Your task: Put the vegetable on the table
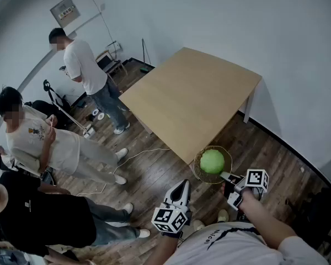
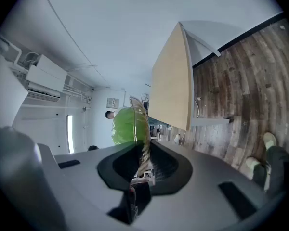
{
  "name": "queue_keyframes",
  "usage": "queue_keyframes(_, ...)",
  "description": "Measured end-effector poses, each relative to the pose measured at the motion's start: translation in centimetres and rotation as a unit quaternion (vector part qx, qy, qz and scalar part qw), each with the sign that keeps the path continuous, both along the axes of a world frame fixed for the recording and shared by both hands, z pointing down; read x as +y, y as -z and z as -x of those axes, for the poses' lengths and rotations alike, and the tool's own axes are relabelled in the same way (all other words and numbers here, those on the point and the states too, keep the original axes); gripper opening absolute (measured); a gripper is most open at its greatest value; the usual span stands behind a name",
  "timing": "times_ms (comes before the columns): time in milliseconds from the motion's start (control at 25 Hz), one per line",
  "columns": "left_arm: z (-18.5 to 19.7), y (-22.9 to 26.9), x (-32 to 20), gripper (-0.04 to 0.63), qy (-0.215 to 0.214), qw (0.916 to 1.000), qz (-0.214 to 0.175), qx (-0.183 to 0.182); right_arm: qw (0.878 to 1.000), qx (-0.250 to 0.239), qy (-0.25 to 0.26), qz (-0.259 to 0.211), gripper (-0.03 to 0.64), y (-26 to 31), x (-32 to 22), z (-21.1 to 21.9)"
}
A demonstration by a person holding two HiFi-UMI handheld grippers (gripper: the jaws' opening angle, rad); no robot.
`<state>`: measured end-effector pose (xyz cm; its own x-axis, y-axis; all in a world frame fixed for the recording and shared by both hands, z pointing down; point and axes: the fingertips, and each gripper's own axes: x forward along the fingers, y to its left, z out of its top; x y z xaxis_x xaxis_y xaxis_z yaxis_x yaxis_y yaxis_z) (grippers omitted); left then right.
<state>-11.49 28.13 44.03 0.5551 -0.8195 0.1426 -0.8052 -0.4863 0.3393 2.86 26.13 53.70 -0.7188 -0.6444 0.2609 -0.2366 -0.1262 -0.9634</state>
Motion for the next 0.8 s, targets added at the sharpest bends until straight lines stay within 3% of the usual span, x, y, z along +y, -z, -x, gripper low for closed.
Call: queue_keyframes(800, -4.3, -1.2, -1.0, 0.012, -0.003, 1.0, 0.004, 0.003, 1.0, -0.007, 0.006, 0.002, 0.057, -1.3, -0.8, -3.6)
